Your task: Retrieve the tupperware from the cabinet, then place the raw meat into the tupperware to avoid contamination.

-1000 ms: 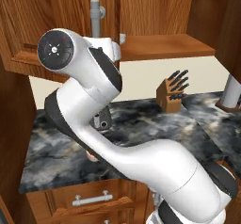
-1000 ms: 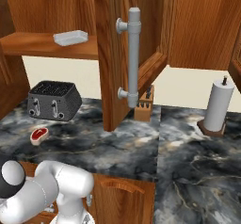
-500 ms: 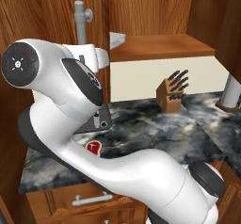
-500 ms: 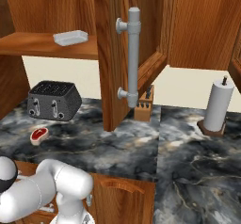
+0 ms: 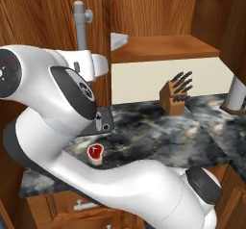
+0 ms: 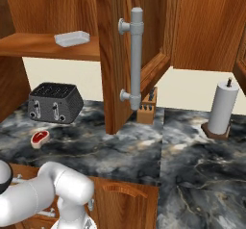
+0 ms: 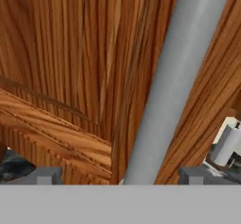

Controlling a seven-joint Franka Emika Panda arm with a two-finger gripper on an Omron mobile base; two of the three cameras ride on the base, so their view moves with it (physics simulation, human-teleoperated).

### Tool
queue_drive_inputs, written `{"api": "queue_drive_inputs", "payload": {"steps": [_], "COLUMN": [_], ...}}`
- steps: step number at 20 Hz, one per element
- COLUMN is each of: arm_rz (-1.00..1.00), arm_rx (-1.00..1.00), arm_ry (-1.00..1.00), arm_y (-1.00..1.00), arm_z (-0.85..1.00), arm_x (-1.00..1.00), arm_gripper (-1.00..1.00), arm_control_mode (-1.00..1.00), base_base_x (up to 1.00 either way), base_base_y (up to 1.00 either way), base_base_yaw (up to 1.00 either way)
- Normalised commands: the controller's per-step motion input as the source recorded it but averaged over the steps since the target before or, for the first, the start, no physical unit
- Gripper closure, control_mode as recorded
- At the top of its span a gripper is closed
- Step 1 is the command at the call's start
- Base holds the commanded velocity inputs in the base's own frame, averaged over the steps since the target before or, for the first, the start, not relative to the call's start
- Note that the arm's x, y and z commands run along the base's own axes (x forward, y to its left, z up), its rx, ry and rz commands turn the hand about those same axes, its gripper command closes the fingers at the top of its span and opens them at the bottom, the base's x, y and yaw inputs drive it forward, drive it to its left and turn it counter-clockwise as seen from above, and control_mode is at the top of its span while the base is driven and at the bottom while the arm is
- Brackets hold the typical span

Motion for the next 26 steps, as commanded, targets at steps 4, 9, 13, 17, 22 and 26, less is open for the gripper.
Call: {"api": "queue_drive_inputs", "payload": {"steps": [4,9,13,17,22,26], "arm_rz": [-0.08,-0.03,0.04,0.13,0.16,0.17], "arm_rx": [0.00,0.11,0.29,0.28,0.27,0.26], "arm_ry": [0.00,-0.01,-0.05,-0.10,-0.09,-0.09], "arm_y": [-0.02,-0.37,-0.72,-0.75,-0.67,-0.65], "arm_z": [0.06,0.17,0.03,0.00,0.00,0.00], "arm_x": [-0.54,-0.85,-0.59,-0.42,-0.31,-0.28], "arm_gripper": [-1.00,-1.00,-1.00,-1.00,-1.00,-1.00], "arm_control_mode": [-1.00,-1.00,-1.00,-1.00,-1.00,-1.00], "base_base_x": [0.00,0.00,0.00,0.00,0.00,0.00], "base_base_y": [0.00,0.00,0.00,0.00,0.00,0.00], "base_base_yaw": [0.00,0.00,0.00,0.00,0.00,0.00]}}
